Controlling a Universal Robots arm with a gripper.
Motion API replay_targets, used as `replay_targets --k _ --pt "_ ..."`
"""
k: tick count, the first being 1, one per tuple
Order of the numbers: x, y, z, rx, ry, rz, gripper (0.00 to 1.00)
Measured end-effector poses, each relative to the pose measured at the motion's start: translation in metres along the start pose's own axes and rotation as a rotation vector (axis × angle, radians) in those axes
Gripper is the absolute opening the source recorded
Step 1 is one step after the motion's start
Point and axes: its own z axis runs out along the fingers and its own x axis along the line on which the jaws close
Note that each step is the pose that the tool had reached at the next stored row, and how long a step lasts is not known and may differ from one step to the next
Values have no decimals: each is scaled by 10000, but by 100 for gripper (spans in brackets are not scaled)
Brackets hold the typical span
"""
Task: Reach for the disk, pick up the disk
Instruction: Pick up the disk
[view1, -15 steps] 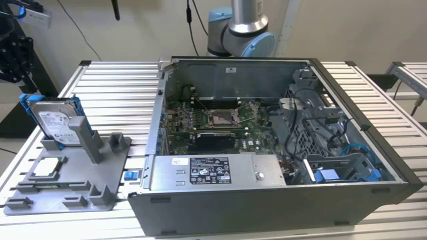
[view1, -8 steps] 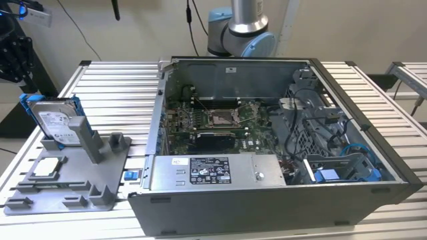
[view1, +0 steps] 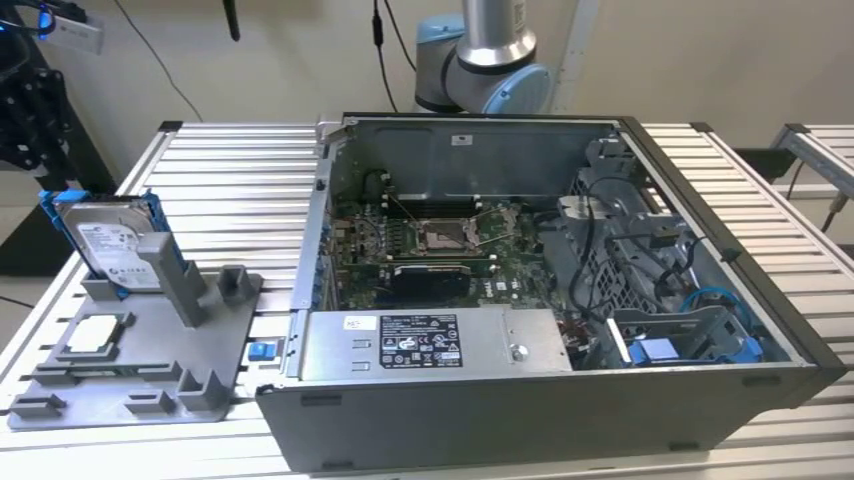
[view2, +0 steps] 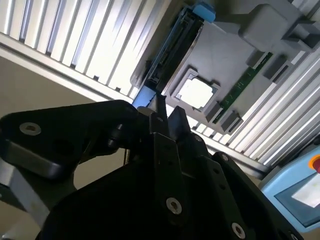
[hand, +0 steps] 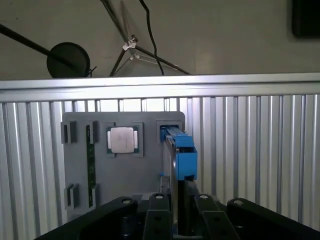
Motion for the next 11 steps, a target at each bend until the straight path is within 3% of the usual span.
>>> replay_targets --k 11 --pt "-2 0 0 0 0 0 100"
